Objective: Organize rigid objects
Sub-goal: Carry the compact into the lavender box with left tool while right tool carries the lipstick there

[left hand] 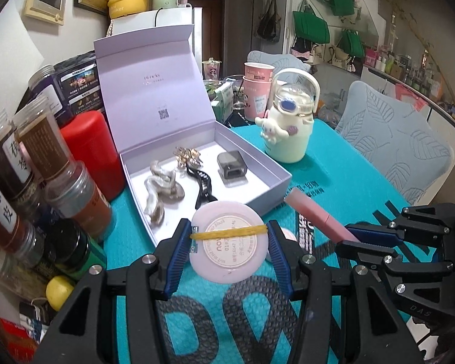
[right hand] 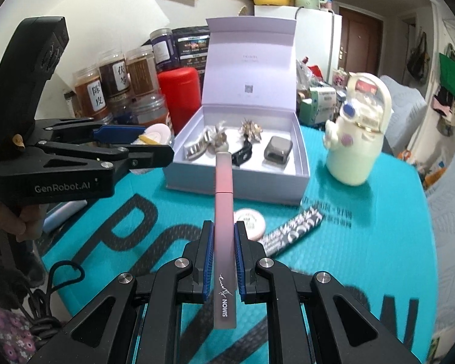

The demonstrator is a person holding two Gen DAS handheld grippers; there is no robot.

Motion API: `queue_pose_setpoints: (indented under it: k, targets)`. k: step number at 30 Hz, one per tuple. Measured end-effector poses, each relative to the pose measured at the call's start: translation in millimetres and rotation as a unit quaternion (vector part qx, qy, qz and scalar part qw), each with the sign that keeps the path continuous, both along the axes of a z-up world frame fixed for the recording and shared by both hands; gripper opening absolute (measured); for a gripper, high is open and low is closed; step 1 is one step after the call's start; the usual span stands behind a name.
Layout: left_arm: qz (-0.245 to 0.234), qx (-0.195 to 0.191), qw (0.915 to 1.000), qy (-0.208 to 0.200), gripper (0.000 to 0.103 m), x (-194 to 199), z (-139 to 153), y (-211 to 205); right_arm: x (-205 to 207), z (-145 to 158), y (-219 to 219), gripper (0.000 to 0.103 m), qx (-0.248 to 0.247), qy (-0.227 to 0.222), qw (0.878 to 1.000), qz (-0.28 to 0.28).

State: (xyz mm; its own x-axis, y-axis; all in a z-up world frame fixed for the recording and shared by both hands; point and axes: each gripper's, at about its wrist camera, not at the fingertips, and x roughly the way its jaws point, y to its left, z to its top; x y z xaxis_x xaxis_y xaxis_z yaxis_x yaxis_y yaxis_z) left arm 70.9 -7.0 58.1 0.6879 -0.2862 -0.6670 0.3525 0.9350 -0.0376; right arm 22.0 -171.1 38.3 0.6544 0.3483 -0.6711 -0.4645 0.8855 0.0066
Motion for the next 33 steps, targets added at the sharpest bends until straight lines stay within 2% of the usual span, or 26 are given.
queue_pose_setpoints:
  k: [13, 33]
  targets:
    - [0.01, 0.005, 0.9998, -0.014, 0.05, 48.4, 14.4, -2.1, 52.3, 28.7, -2.4, 0.013, 0.001, -0.033, 0.999, 0.012]
    - [0.018, 0.01, 0.9997, -0.016, 0.05, 137.9, 22.3, -5.3, 147.1, 47.8, -4.9, 0.013, 0.015, -0.04, 0.999, 0.023]
